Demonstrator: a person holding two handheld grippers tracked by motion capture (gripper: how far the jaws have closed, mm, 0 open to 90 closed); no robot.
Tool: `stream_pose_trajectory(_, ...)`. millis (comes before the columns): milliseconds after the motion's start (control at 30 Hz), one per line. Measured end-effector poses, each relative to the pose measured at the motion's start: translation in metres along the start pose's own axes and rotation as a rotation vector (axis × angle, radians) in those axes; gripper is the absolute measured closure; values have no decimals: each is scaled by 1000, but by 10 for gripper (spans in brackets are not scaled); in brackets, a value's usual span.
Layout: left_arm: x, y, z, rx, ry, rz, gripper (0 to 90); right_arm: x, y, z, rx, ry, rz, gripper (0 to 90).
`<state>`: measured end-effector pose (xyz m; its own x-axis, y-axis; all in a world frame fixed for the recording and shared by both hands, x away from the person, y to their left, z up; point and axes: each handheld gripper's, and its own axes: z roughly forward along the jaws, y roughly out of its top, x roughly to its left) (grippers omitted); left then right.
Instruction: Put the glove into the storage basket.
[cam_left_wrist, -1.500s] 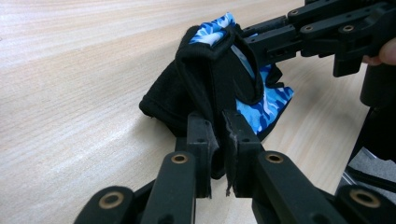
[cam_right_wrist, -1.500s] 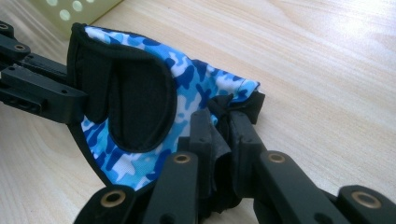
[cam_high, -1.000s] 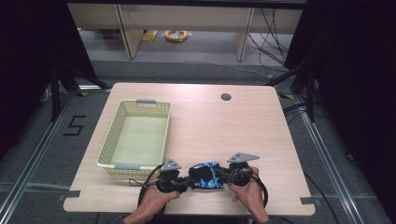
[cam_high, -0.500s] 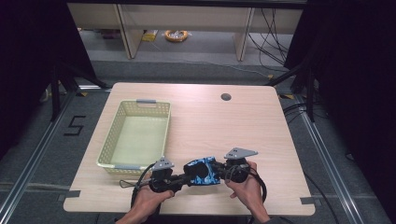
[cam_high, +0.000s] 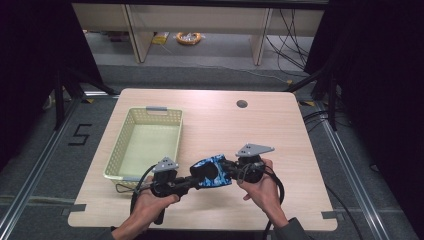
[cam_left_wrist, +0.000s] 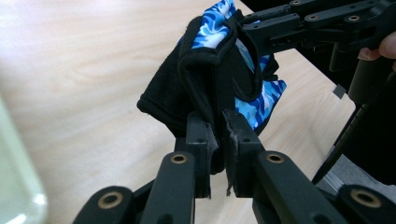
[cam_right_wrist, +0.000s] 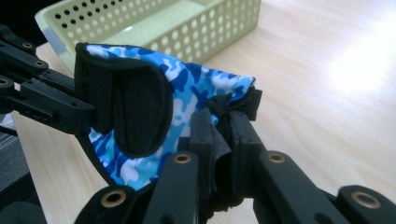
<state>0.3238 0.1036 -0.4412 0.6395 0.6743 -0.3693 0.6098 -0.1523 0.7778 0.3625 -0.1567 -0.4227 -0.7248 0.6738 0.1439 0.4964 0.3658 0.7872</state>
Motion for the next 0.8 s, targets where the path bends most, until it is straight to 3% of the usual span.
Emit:
stream_pose_trajectory(100,2,9,-9,-13,21,16,811,2,11,2,-18,7,-17,822)
stream_pose_trajectory(400,10,20,-29,-40,39,1,809,10,36,6,-21,21,-57,822)
stream_pose_trajectory(467,13,23,-35,-51,41,-4,809,12,46,9,-31,18,-87,822)
stream_pose_trajectory(533,15,25,-41,-58,52,-10,809,16,54,13,-26,37,-63,822)
stream_pose_trajectory(800,33,33,-68,-88,91,-45,808,26,86,28,-8,62,-116,822)
